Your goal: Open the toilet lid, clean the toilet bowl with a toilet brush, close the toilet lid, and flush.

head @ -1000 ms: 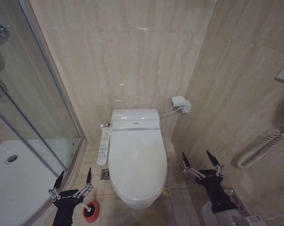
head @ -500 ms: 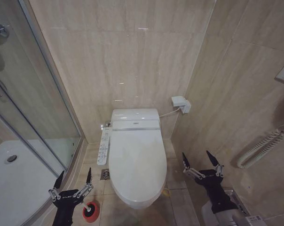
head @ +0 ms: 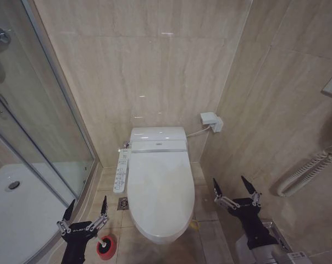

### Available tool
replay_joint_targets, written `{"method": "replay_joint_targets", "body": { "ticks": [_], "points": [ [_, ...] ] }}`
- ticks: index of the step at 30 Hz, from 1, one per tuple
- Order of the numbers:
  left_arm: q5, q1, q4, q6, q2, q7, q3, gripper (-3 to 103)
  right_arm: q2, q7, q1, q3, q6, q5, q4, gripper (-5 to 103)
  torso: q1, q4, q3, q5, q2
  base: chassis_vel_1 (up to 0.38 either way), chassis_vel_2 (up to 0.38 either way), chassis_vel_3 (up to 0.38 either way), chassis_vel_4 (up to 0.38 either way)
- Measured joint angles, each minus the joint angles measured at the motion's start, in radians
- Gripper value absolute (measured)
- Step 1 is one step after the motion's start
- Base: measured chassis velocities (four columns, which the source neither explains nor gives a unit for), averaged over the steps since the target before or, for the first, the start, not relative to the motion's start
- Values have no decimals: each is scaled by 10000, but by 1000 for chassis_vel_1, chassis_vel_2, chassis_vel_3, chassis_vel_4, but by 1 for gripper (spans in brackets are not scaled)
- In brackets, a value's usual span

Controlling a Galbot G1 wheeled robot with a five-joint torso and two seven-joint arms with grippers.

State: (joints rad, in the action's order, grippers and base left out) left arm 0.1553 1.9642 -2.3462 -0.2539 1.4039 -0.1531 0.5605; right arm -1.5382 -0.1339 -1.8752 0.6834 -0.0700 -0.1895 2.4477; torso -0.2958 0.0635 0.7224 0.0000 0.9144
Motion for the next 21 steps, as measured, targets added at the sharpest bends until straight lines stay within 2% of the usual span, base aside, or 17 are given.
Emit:
{"method": "replay_joint_targets", "body": {
  "ticks": [21],
  "points": [
    [0,0,0,0,0,0,0,100,0,0,0,0,0,0,-1,100,0,0,0,0,0,0,0,0,0]
  ]
}}
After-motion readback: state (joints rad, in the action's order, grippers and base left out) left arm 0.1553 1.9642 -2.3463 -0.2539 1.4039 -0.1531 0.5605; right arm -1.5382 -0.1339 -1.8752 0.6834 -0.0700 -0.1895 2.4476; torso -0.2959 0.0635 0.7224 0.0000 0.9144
